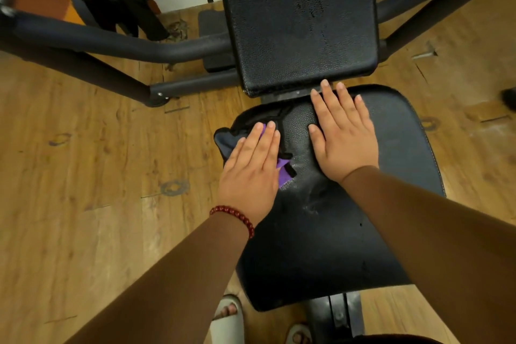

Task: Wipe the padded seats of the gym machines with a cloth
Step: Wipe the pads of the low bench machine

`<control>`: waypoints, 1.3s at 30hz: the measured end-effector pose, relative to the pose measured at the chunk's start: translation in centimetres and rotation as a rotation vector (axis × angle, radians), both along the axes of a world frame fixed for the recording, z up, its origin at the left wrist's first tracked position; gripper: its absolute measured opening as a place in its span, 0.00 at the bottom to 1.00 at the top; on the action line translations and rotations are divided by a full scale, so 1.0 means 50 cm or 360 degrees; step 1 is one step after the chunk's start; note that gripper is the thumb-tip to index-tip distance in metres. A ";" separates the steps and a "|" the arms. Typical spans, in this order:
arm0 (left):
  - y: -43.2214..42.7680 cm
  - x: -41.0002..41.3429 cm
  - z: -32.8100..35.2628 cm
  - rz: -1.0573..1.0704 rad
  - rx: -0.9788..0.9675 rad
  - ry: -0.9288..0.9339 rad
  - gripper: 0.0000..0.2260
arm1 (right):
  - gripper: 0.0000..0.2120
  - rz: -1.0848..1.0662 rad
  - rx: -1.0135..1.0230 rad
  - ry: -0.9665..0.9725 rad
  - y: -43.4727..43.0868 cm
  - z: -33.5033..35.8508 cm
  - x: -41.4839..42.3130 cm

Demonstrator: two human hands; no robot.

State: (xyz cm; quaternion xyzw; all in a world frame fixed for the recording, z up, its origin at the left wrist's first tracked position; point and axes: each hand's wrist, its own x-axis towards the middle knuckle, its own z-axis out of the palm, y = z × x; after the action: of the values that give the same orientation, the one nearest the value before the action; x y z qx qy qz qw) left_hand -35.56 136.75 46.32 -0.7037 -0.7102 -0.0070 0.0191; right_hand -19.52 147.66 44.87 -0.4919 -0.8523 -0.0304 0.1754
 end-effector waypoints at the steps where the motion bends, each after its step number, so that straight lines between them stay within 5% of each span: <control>1: 0.007 -0.001 0.006 -0.0003 -0.0014 0.0004 0.28 | 0.27 0.0000 0.0004 -0.0002 0.000 0.001 0.000; 6: 0.061 0.007 0.026 0.0172 -0.0002 -0.0066 0.28 | 0.27 -0.0002 -0.0001 0.0007 0.000 -0.002 -0.002; 29: 0.073 -0.004 -0.008 -0.0021 0.0235 0.0010 0.28 | 0.27 0.0194 0.0048 -0.0061 -0.010 -0.010 0.029; 35: 0.033 -0.015 -0.019 -0.0312 0.0155 0.0081 0.29 | 0.27 0.0198 0.0063 -0.0116 -0.020 -0.018 0.040; 39: 0.062 -0.026 -0.001 -0.0036 0.0245 -0.0025 0.28 | 0.27 0.0204 0.0080 -0.0111 -0.020 -0.019 0.044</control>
State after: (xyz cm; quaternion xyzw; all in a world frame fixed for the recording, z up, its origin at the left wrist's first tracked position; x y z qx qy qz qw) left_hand -36.87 139.84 46.29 -0.7081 -0.6996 -0.0675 0.0675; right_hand -17.34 146.68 43.91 -0.4305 -0.8865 -0.0576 0.1595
